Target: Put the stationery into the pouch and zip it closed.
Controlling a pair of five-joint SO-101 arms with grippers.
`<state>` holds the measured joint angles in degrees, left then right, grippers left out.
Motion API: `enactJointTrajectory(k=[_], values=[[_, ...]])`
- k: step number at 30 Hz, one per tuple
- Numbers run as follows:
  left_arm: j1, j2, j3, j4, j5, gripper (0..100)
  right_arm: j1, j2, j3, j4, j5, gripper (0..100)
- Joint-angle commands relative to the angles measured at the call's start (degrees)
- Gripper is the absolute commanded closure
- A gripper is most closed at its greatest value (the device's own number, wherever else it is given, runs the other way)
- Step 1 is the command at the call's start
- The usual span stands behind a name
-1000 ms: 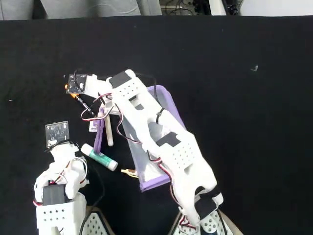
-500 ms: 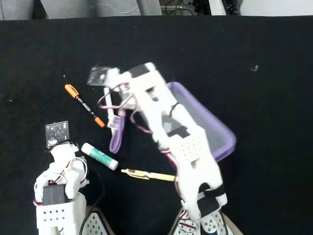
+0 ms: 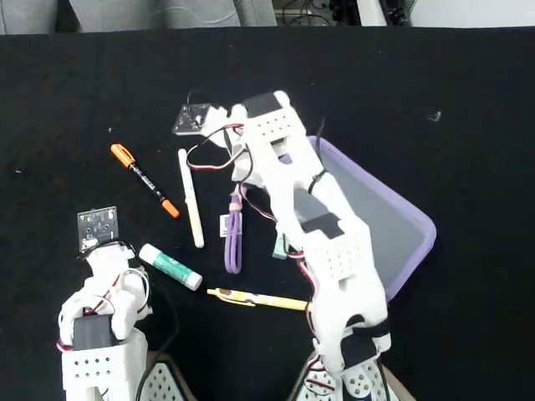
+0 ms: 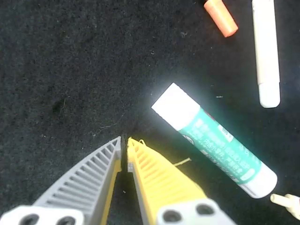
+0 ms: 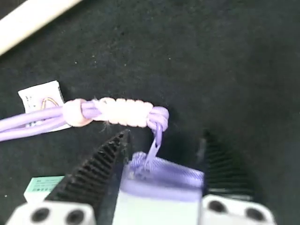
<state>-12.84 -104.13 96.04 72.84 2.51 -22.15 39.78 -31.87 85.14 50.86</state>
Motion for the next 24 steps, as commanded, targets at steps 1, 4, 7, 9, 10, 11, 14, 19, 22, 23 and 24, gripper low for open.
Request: enactJointTrajectory(k=[1,4,7,9,10,11,14,19,22,23,24], values=[[0.2,-0.3,1.4,0.3,0.0,97,-1.2,-5.6,-1.6,1.1,-0.4,70.8],[0.2,-0.3,1.4,0.3,0.0,97,-1.2,-6.5,-1.6,1.1,-8.8,70.9],[0.2,-0.3,1.4,0.3,0.0,97,-2.4,-7.2,-1.6,1.1,-23.1,70.9],[0.2,-0.3,1.4,0.3,0.0,97,-3.7,-7.5,-1.6,2.3,-32.4,70.9],[0.2,-0.3,1.4,0.3,0.0,97,-4.4,-7.7,-1.6,3.0,-36.7,70.9],[0.2,-0.3,1.4,0.3,0.0,97,-5.4,-8.0,-1.6,3.6,-40.5,70.9],[0.2,-0.3,1.4,0.3,0.0,97,-8.5,-8.1,-1.6,5.0,-51.4,70.9],[0.2,-0.3,1.4,0.3,0.0,97,-11.4,-7.7,-1.1,4.9,-67.1,70.9],[0.2,-0.3,1.4,0.3,0.0,97,-11.1,-6.8,-1.5,5.1,-74.4,70.9],[0.2,-0.3,1.4,0.3,0.0,97,-10.4,-6.5,-1.5,5.1,-75.5,70.9],[0.2,-0.3,1.4,0.3,0.0,97,-9.6,-5.9,-1.2,5.0,-76.6,70.9]])
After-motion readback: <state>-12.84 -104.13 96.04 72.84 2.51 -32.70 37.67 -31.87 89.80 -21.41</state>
